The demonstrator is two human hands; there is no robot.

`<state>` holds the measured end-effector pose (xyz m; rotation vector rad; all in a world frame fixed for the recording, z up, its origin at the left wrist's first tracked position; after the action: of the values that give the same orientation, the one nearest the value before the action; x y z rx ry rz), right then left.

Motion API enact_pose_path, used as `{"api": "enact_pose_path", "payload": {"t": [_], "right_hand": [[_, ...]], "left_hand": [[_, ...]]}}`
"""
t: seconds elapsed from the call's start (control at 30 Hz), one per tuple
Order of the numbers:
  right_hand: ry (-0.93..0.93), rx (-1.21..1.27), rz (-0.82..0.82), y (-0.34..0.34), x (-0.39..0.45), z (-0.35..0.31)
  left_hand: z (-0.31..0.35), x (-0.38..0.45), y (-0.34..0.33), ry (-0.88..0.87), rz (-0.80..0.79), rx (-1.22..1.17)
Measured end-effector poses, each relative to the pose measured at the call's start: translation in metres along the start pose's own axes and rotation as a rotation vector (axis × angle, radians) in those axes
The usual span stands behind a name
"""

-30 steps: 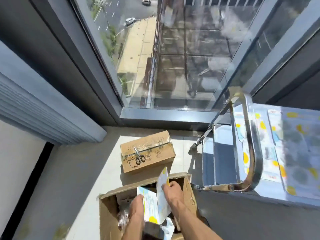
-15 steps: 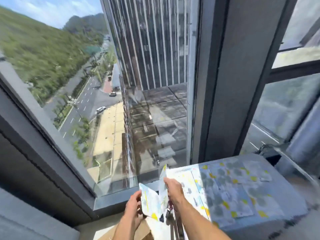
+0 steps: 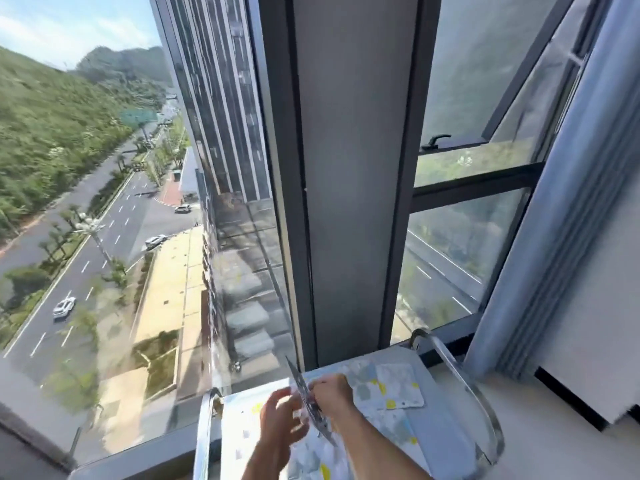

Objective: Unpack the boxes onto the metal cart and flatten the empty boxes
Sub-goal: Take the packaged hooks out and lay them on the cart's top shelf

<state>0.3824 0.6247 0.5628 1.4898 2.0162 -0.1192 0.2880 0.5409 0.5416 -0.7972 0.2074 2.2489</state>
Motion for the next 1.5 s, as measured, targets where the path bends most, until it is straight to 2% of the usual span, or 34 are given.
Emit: {"api": "enact_pose_path", "payload": {"t": [0.17, 0.3, 0.43, 0.5, 0.63, 0.9, 1.27, 1.5], "right_hand": [[-0.046, -0.087, -0.099, 0.045, 0.028, 0.033], [-0.075, -0.190, 0.161, 0.069, 0.044, 0.050], [-0.121, -0.332, 0.328, 0.099, 0.057, 0.059], [-0.132, -0.385, 0.375, 0.111, 0.068, 0.065], [-0.128, -0.452, 0.462, 0.125, 0.088, 0.066], [-0.198, -0.434, 0.565, 0.147, 0.136, 0.081], [-0.354, -0.452, 0.548, 0.181, 0.207, 0.183], [-0.316, -0.624, 0.420, 0.215, 0.249, 0.244]], "left_hand": [[-0.013, 0.009, -0.037, -0.061, 0.014, 0.162], [-0.022, 0.019, -0.056, -0.135, 0.057, 0.338], [-0.034, 0.030, -0.061, -0.147, 0.216, 0.621], [-0.040, 0.038, -0.064, -0.162, 0.281, 0.693], [-0.043, 0.060, -0.079, -0.216, 0.308, 0.854], [-0.046, 0.111, -0.139, -0.399, 0.218, 1.112], [-0.119, 0.171, -0.231, -0.458, 0.097, 1.376], [-0.139, 0.222, -0.328, -0.510, 0.057, 1.459]]}}
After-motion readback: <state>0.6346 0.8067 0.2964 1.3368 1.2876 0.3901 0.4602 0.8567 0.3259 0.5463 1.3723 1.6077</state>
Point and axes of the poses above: each hand's wrist, its own x-axis towards the middle knuckle, its own y-axis out of the back of the hand, z = x × y, the point moved 3 cm from there along x, towards the middle knuckle, and after that the axes turned 2 degrees about z, right-handed, at the moved point
